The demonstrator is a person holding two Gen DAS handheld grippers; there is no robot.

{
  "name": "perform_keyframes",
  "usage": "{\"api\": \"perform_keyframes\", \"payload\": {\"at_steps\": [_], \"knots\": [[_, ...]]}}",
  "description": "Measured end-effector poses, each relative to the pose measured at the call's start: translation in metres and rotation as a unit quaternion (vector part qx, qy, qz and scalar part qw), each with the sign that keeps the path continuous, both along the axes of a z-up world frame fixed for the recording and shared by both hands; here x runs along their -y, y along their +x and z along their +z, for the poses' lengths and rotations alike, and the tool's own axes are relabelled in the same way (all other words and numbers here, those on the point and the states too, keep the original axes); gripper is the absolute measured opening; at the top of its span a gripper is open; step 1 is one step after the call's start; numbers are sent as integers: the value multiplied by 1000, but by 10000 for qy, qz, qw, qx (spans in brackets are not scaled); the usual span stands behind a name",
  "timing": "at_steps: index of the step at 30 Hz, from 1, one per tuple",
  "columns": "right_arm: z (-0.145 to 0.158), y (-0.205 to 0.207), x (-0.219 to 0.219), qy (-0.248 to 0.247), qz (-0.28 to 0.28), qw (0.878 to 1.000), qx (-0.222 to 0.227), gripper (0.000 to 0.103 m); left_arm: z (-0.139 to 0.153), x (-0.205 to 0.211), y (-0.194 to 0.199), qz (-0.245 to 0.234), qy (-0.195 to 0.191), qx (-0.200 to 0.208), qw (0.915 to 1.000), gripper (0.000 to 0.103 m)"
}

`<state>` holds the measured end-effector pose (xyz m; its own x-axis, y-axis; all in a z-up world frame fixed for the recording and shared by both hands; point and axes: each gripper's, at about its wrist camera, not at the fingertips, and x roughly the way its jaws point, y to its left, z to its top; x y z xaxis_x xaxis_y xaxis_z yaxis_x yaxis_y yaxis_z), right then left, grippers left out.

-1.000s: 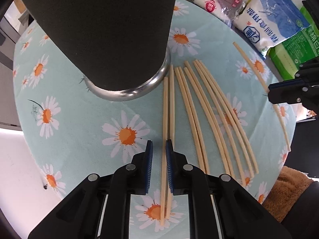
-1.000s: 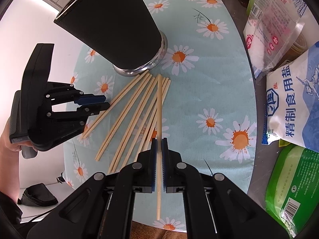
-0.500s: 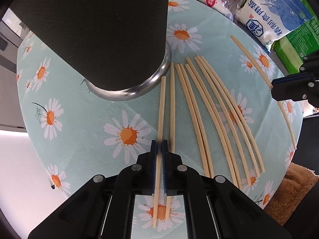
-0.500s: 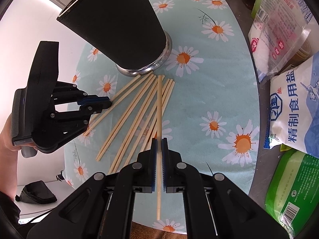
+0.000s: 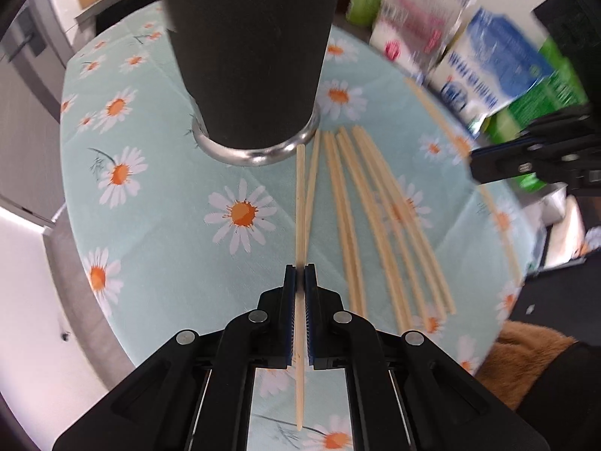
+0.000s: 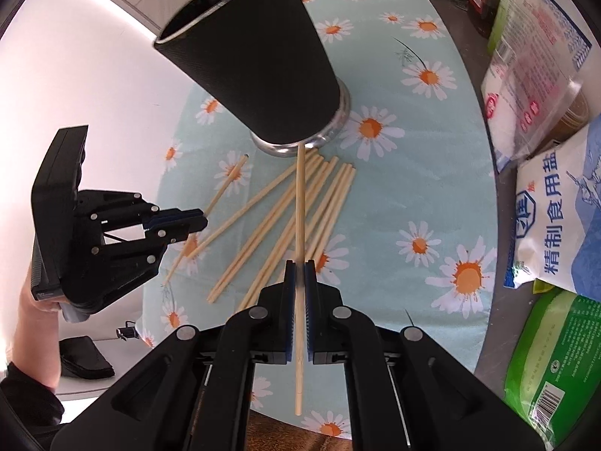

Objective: Organize utensils
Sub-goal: 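Lift both held chopsticks upright and carry them over the black holder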

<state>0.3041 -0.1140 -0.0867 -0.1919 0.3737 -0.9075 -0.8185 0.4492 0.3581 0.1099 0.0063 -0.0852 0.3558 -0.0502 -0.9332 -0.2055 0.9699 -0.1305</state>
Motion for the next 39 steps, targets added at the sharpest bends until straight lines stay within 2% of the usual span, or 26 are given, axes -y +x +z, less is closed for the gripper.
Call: {"api": "perform_keyframes", "payload": {"at_steps": [6,10,13,18,23,26,30,34,36,39], "knots": [[16,-5,-8,416,141,9989,-132,6,43,1,-17,324,-249,838,9956,4],[36,-6,-16,739,198,9971,-66,6,75,-2,-21,538,-258,1529,9864,4],[55,-3,-21,1044,202,9943,36,6,100,-8,-20,890,-201,2006,9754,4],[91,4,-29,1618,194,9860,354,6,133,-18,-13,1202,-4,2548,9595,4],[120,6,-43,2006,264,9764,757,6,159,-29,-4,1369,98,2991,9443,4],[136,7,-53,2313,237,9658,1151,6,172,-36,1,1399,148,3252,9351,4],[148,19,-65,2676,96,9546,1303,6,185,-47,11,1454,175,3568,9226,4],[161,30,-74,3066,-12,9395,1527,6,194,-55,21,1502,391,3980,9042,4],[168,34,-78,3292,-30,9311,1568,6,198,-58,25,1496,531,4244,8915,4],[174,40,-84,3537,-90,9190,1737,6,195,-63,31,1491,620,4485,8791,4]]}}
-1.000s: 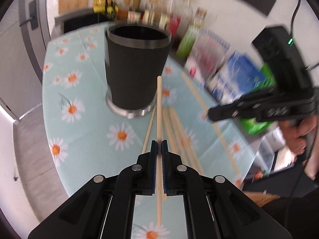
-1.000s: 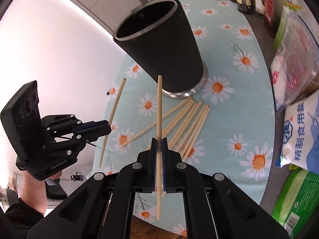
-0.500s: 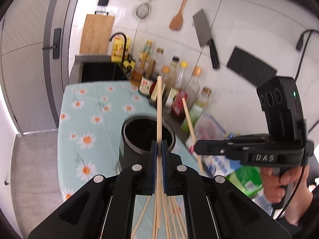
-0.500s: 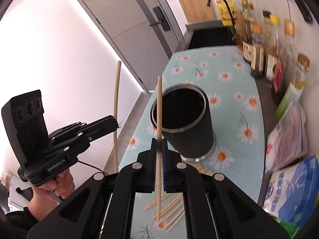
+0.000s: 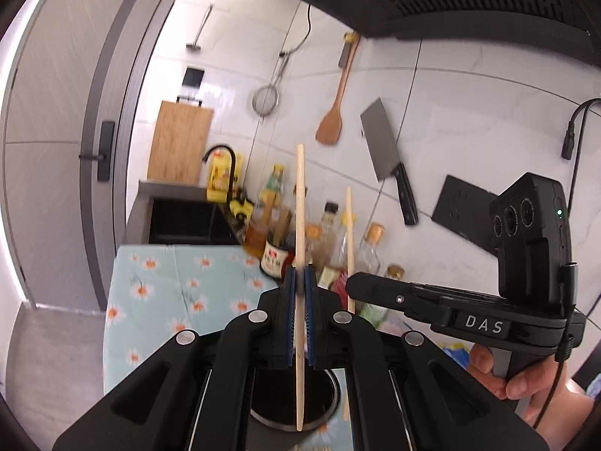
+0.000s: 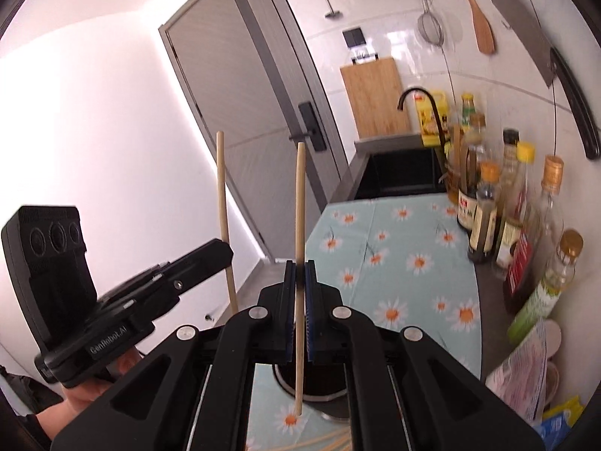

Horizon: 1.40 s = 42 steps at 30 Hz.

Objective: Organize utensils
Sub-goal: 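Lift both held chopsticks upright and carry them over the black holder, then open both grippers to drop the chopsticks into the black holder, then move both open grippers back down to the remaining chopsticks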

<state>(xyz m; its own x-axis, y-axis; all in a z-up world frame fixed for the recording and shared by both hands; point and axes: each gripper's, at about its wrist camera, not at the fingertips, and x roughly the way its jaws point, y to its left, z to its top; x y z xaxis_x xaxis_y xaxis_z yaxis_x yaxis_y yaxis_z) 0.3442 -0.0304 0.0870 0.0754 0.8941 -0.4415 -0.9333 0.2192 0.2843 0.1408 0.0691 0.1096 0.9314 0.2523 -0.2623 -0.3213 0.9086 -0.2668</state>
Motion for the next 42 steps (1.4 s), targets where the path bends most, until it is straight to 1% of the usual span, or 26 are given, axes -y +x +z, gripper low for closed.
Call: {"api": "perform_keyframes", "payload": {"at_steps": [3,4,5,7,8,9,10,12,14,16,21,26,30,32,34,36,39,41,42], "knots": [[-3,4,-6,157,-63,9997,163,6,-8,-6,7,47,37,155,9999,4],[-5,5,-8,162,-90,9996,206,6,-13,-9,10,130,40,173,9998,4],[-7,6,-10,130,-128,9995,242,6,-17,-11,13,242,28,157,9996,4],[-16,11,-15,33,-98,9998,151,7,-24,-15,19,275,-83,70,9996,5],[-20,12,-16,-37,-103,9999,87,11,-29,-18,22,341,-150,-21,9993,5],[-24,15,-17,-96,-160,9998,47,24,-32,-19,23,344,-171,-62,9992,5],[-28,19,-17,-111,-187,9998,-18,28,-34,-19,23,322,-170,-108,9993,6],[-33,21,-16,-161,-173,9996,-126,28,-38,-20,22,345,-174,-184,9991,8],[-35,23,-12,-158,-206,9995,-176,28,-40,-21,19,358,-231,-254,9988,19],[-36,22,-9,-133,-210,9995,-218,28,-42,-23,16,380,-322,-319,9982,23],[-35,20,3,-123,-189,9990,-395,28,-42,-23,7,446,-380,-432,9973,23],[-30,15,19,-57,-162,9983,-564,28,-35,-12,-6,378,-248,-547,9975,23],[-28,5,36,-131,-113,9970,-749,28,-34,-1,-18,386,-122,-712,9966,23],[-33,0,42,-341,-163,9955,-866,28,-36,5,-26,401,-116,-806,9959,23],[-40,-5,45,-608,-144,9934,-961,43,-41,9,-31,382,-165,-963,9945,23],[-51,-13,49,-940,-181,9912,-919,43,-52,16,-36,255,-217,-1265,9914,24],[-73,-20,54,-1503,-339,9839,-907,43,-68,25,-38,73,-214,-1689,9854,24],[-88,-22,56,-1825,-354,9766,-1078,43,-81,31,-39,-55,-226,-2031,9789,24],[-97,-22,57,-2068,-399,9701,-1209,43,-87,33,-39,-108,-246,-2186,9755,24]]}}
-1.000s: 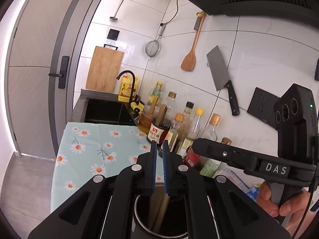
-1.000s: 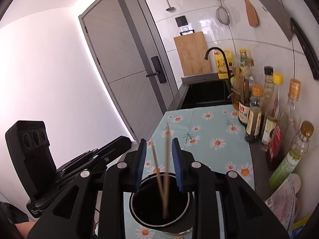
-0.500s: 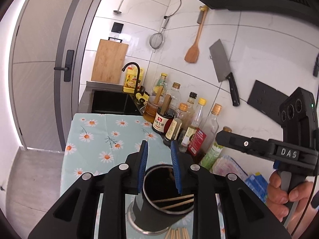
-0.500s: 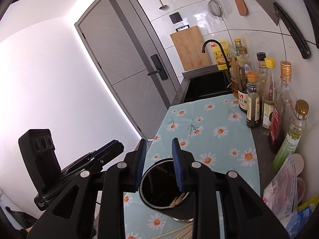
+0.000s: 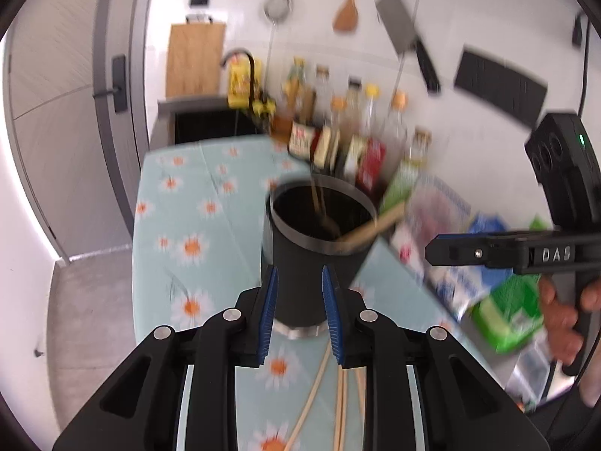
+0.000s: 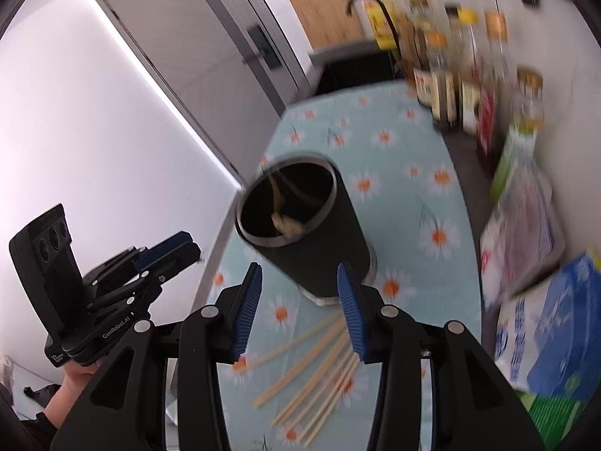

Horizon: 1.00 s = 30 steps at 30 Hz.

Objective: Organize utensils
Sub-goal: 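Move both open grippers back down to the remaining chopsticks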

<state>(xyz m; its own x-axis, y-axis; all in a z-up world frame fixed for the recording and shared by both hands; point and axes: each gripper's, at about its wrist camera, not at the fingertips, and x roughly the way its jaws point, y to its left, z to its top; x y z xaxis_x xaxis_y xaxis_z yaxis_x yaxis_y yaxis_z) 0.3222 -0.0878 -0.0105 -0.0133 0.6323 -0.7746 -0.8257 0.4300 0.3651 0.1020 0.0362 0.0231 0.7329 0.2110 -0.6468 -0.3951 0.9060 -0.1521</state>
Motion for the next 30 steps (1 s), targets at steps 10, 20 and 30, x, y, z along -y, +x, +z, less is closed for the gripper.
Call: {"api": "perform_keyframes", "payload": {"at_steps": [10,20,30], "knots": [[-80,-1,0,-1429,-190,9855,-891,43,-59,7,11,-278,-546,-1396,9883,24],[-142,10,-9,-2257,-291,9618,-1518,30,-106,11,29,-545,-779,-2280,9690,32],[-151,10,-14,-2522,-378,9561,-1442,14,-127,17,37,-758,-761,-2745,9556,32]]}}
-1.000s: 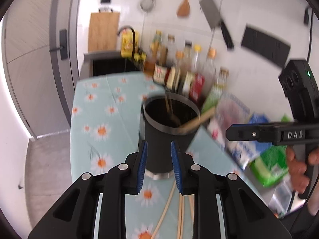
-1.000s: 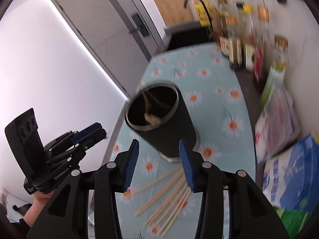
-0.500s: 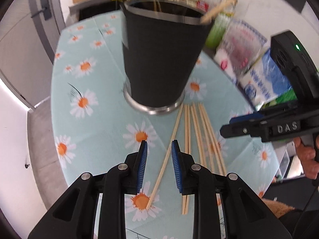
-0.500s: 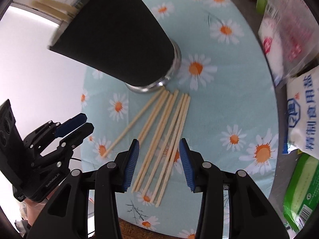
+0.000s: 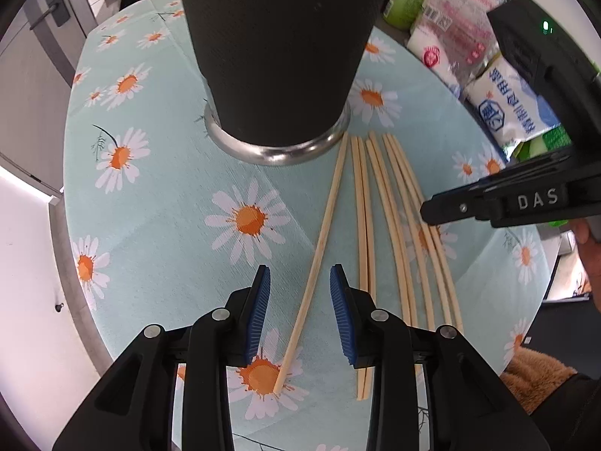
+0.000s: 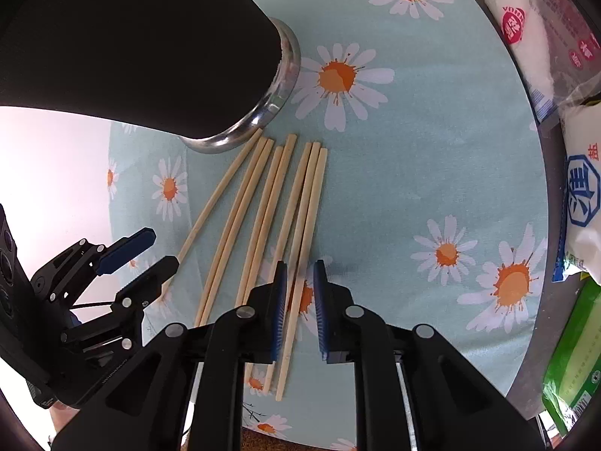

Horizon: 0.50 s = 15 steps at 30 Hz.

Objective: Organize utensils
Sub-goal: 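Move both open grippers back down to the remaining chopsticks, then close the right gripper on a chopstick while the left gripper grasps another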

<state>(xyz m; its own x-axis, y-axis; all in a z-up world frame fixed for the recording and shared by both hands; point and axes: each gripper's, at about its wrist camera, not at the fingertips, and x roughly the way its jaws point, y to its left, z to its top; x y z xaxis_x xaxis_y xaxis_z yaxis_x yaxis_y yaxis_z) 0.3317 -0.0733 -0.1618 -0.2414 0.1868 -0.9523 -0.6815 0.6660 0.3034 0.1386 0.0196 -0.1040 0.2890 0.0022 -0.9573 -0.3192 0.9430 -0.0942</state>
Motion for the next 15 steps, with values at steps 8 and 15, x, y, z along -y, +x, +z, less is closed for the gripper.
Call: {"api": "perform_keyframes", "payload": {"at_steps": [8,15], "knots": [[-5,-5,-9,-126,41,9996,261,9,-7,2,8,-103,51,-216,9997,32],[-8,-22,-19,-391,83,9965,736,7,-13,5,16,-239,148,-400,9988,32]]}}
